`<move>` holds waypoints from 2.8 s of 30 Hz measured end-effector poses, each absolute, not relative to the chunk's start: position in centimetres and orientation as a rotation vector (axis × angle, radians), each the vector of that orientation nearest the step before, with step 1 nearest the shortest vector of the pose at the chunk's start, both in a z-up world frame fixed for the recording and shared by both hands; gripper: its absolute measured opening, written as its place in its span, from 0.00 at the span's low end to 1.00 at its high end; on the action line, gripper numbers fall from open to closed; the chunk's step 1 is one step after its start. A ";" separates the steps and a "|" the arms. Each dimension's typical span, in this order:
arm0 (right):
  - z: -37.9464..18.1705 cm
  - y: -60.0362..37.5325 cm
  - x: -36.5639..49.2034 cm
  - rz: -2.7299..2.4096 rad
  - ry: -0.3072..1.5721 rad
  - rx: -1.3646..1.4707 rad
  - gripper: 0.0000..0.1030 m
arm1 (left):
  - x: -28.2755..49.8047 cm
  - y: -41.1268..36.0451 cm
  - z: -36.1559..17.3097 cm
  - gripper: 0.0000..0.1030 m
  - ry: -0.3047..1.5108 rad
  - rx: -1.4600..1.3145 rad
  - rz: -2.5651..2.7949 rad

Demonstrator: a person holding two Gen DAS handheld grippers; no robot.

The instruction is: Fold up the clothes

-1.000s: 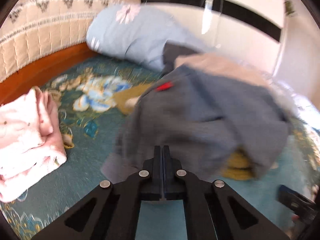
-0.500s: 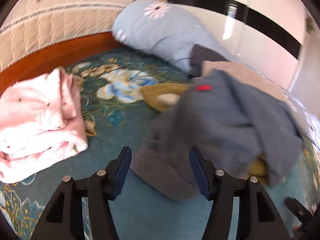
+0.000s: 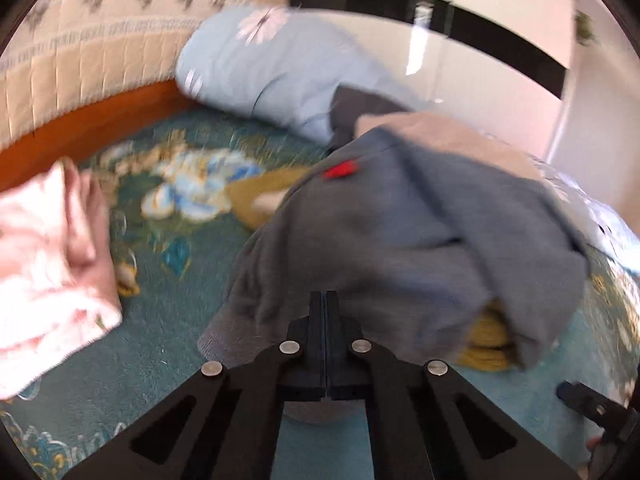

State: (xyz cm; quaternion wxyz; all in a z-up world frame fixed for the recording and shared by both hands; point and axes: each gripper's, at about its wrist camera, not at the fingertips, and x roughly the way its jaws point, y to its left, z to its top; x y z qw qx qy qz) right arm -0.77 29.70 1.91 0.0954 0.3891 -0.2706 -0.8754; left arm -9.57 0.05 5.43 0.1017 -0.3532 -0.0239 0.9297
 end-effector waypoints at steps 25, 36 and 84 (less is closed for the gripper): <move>1.4 28.9 -1.2 -2.606 -0.791 1.121 1.00 | -17.2 -4.9 0.6 0.69 -0.363 -1.179 2.433; 1.4 29.1 -1.3 -2.598 -0.749 1.176 1.00 | -12.2 -2.0 4.9 0.09 -0.127 -0.984 2.514; 7.1 38.2 -7.2 -2.287 -1.532 0.970 0.11 | 7.0 -5.6 4.0 0.07 -0.596 -0.798 3.021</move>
